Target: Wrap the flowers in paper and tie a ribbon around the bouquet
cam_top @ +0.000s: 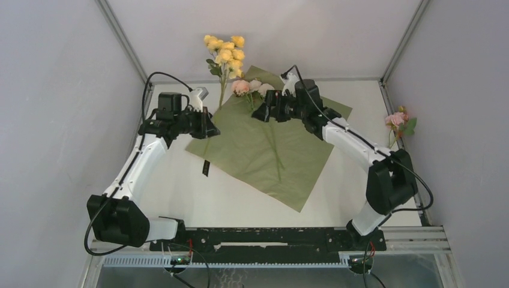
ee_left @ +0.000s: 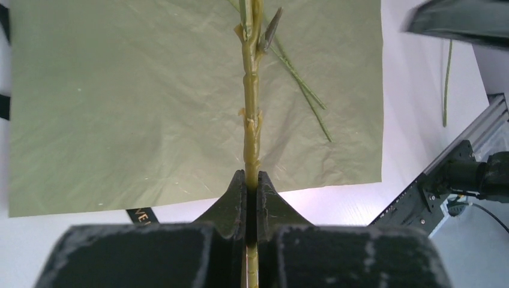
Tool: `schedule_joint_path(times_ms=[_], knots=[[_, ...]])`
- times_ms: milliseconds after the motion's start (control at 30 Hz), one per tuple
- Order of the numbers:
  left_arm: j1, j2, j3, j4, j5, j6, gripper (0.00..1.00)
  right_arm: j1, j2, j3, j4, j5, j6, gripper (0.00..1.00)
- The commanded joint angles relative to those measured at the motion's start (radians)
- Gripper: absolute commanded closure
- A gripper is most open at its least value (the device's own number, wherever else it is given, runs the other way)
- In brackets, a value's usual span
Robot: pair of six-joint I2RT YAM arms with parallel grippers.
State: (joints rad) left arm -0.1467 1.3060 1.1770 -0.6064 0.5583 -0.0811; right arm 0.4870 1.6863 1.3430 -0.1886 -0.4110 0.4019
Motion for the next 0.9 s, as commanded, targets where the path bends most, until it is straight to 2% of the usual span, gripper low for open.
schedule_joint_path(times_ms=[0,133,267,333,400,567,600,633,667,700,733,767,800,867], knots=[[-0.043,0.005,-0.011,0.062,0.034,-0.019,1.00,0.094,-0.043,-0.059,0.504,-0.109,0.256,0.05],[-0.078,0.000,-0.020,0.062,0.030,-0.016,1.00,0.151,0.047,-0.051,0.671,-0.048,0.373,0.06],[-0.104,0.004,-0.036,0.064,0.029,-0.014,1.00,0.157,0.141,-0.013,0.748,-0.065,0.464,0.08],[-0.122,0.014,-0.049,0.066,0.023,-0.013,1.00,0.157,0.174,0.007,0.760,-0.083,0.481,0.13],[-0.146,0.029,-0.061,0.067,0.022,-0.013,1.00,0.156,0.192,0.020,0.746,-0.090,0.474,0.30],[-0.212,0.062,-0.077,0.062,0.036,0.005,1.00,0.125,0.173,0.008,0.637,-0.071,0.430,0.95],[-0.217,0.068,-0.076,0.061,0.041,0.006,1.00,0.115,0.162,0.002,0.590,-0.061,0.405,1.00],[-0.220,0.074,-0.072,0.060,0.042,0.005,0.98,0.106,0.142,0.000,0.534,-0.045,0.366,1.00],[-0.220,0.080,-0.064,0.049,0.034,0.004,0.86,0.098,0.125,-0.001,0.439,-0.025,0.304,1.00],[-0.220,0.089,-0.039,0.025,0.012,0.005,0.62,0.089,0.110,0.001,0.359,0.000,0.246,1.00],[-0.219,0.099,-0.010,-0.011,-0.019,0.016,0.43,0.080,0.098,0.007,0.275,0.031,0.180,1.00],[-0.217,0.113,0.021,-0.048,-0.066,0.037,0.31,0.074,0.090,0.025,0.158,0.073,0.108,1.00],[-0.212,0.125,0.044,-0.080,-0.099,0.061,0.25,0.070,0.088,0.049,0.045,0.157,0.032,1.00],[-0.182,0.137,0.060,-0.094,-0.132,0.078,0.19,0.068,0.106,0.103,-0.131,0.268,-0.101,1.00]])
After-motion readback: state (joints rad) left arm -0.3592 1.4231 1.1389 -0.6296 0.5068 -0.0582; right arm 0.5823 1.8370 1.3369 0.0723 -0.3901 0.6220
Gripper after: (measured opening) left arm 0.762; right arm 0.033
